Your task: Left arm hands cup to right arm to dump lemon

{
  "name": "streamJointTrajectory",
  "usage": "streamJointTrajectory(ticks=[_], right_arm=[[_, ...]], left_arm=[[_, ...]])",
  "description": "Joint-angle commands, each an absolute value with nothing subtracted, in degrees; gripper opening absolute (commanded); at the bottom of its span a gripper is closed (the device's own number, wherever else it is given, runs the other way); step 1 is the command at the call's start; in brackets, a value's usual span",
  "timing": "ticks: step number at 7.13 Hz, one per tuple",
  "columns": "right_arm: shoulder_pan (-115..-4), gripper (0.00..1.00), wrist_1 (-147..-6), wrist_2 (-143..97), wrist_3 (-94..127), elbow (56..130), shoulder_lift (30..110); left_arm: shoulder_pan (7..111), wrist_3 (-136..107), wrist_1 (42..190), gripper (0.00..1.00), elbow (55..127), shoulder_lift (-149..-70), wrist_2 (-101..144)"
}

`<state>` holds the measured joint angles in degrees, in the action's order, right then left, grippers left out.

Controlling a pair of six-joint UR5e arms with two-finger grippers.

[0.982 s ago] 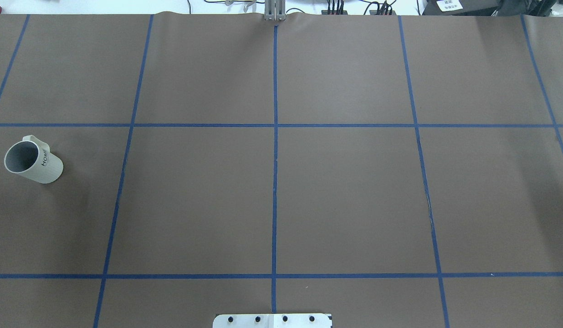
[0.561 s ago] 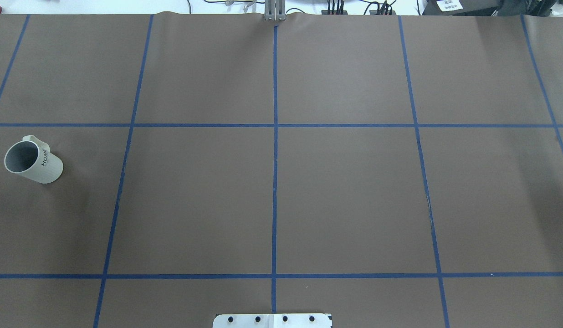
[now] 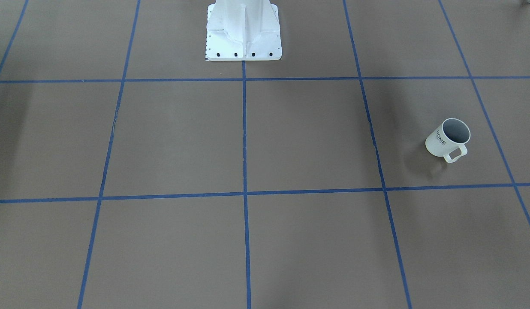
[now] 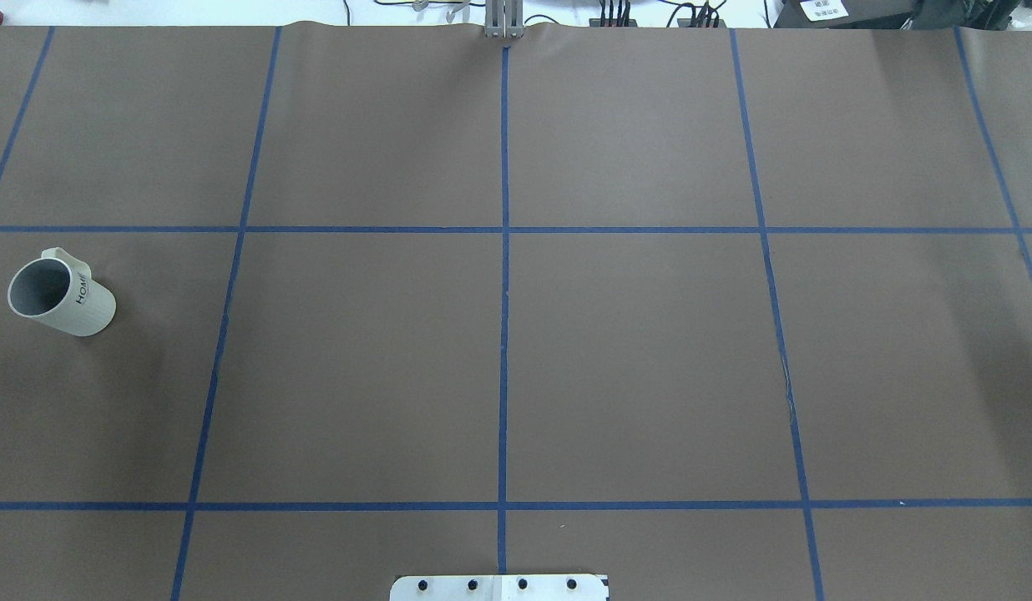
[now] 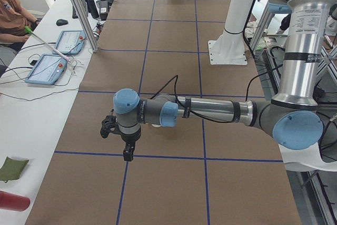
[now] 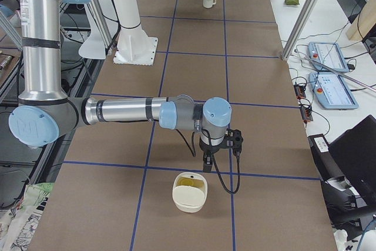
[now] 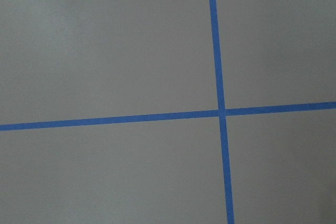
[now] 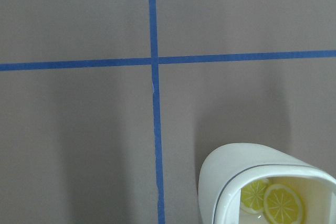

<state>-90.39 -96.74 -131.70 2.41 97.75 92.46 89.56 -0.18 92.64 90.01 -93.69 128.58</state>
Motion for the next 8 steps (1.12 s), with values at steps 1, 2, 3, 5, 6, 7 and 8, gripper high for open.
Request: streamJointTrajectory(ticks=[1,2,3,5,6,7,8], right_arm=[[-90.70,1.00,-96.77,-131.57,2.55,97.65,92.46],[-90.88,1.00,-96.77,-131.57,2.81,97.56,92.55],[-91.05,1.00,-96.77,-131.57,3.86,97.56,92.55],[-91.05,1.00,-96.77,-131.57,3.87,97.47,92.55],[-91.05,1.00,-96.77,-131.57,3.87,97.47,92.55],[-91.05,1.00,-96.77,-131.57,3.87,97.47,92.46],[-91.05,1.00,-96.77,-131.66,3.78,97.47,92.37]], left_arm=[[89.47,-0.18,92.64,1.00,90.00,-93.69,128.58],[89.56,-0.18,92.64,1.00,90.00,-93.69,128.58],[89.56,-0.18,92.64,1.00,90.00,-93.69,128.58],[89.47,-0.26,92.64,1.00,90.00,-93.78,128.67],[89.56,-0.26,92.64,1.00,90.00,-93.78,128.67],[89.47,-0.26,92.64,1.00,90.00,-93.78,128.67],[89.47,-0.26,92.55,1.00,90.09,-93.78,128.76]])
